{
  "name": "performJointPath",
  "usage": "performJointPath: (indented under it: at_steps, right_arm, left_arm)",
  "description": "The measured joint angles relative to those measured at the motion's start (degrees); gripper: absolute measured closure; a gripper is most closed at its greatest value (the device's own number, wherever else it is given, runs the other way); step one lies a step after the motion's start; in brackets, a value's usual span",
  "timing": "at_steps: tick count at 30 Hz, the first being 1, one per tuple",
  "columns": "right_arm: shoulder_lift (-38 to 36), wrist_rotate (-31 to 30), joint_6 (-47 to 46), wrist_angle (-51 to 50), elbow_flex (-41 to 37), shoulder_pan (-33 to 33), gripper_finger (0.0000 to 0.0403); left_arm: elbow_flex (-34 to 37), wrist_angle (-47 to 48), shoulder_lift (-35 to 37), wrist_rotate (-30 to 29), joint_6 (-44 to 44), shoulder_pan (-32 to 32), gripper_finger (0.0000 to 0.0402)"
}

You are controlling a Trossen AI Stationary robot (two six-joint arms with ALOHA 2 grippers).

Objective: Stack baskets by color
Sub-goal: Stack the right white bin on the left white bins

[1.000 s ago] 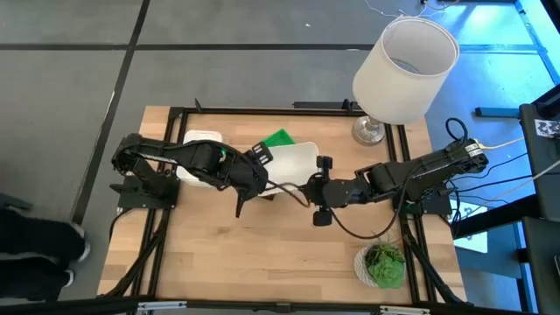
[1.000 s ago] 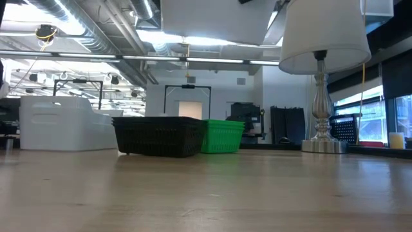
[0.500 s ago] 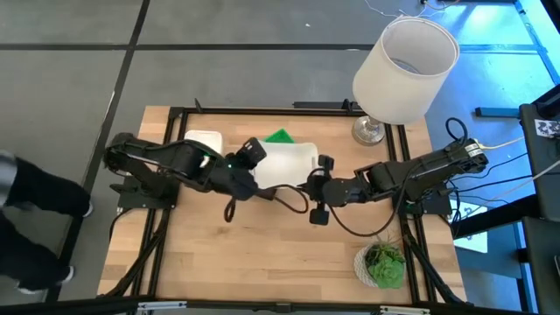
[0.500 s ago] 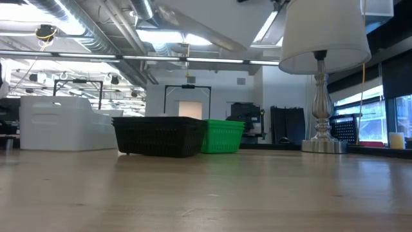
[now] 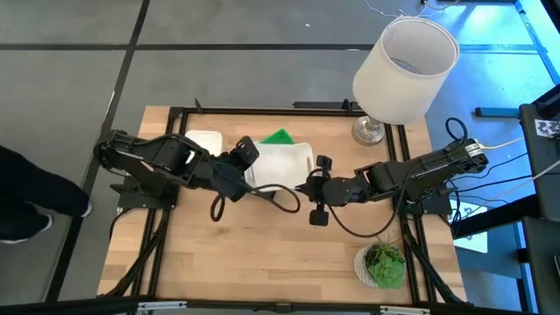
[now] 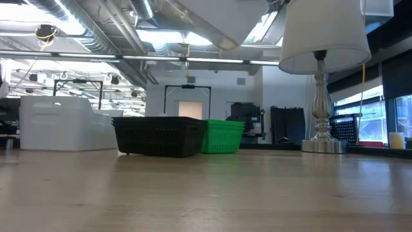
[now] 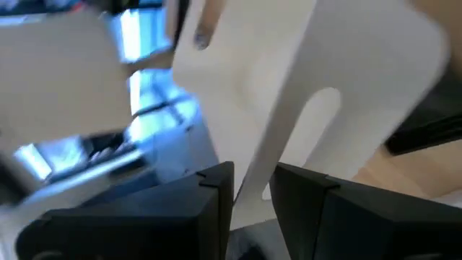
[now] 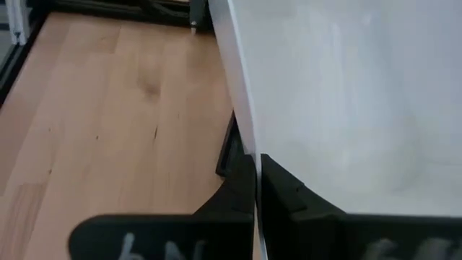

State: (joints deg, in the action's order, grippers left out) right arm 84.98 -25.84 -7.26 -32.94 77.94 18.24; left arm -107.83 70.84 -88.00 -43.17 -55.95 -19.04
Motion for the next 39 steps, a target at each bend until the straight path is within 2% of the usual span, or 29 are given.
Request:
performJointPath:
  at_steps: [5, 8, 11, 15, 19, 23, 26, 33, 39]
  right_arm:
    - [0.16, -0.28, -0.52, -0.5, -0.23, -0.08, 0.0403]
    - [0.14, -0.36, -0.23, -0.39, -0.21, -0.02, 0.0403]
    - [0.14, 0.21, -0.91, -0.01, -0.21, -0.05, 0.0403]
    - [0.12, -0.03, -7.67, 0.36, -0.21, -0.45, 0.0403]
    - [0.21, -0.17, -20.36, 1.72, -0.16, -1.43, 0.0403]
    - [1.78, -0.2, -34.25, 6.11, -0.1, -2.88, 0.0403]
    - [4.27, -0.07, -41.05, 10.47, -0.1, -4.06, 0.0403]
    - [9.89, 4.33, -50.74, 21.78, -0.1, -6.08, 0.0403]
    - [11.81, 2.97, -58.52, 25.96, -0.01, -5.1, 0.0403]
  left_arm:
    - [-0.04, 4.4, 0.19, 11.06, 0.31, -0.12, 0.0326]
    - [-0.04, 5.03, 0.15, 12.97, 0.61, -0.03, 0.0326]
    - [-0.04, 5.07, 0.13, 12.84, 2.55, -0.03, 0.0326]
    - [-0.02, 7.18, 0.41, 9.98, 5.95, -0.29, 0.0326]
    - [-0.07, 10.77, 1.09, 5.47, 11.03, -0.89, 0.0326]
    - [-0.05, 13.77, 1.92, 4.14, 17.4, -1.29, 0.0326]
    - [0.0, 16.23, 2.91, 3.62, 22.08, -1.82, 0.0326]
    - [0.02, 19.09, 6.88, 4.56, 27.17, -2.92, 0.0326]
    - [0.0, 19.17, 11.8, 8.82, 27.09, -3.16, 0.0326]
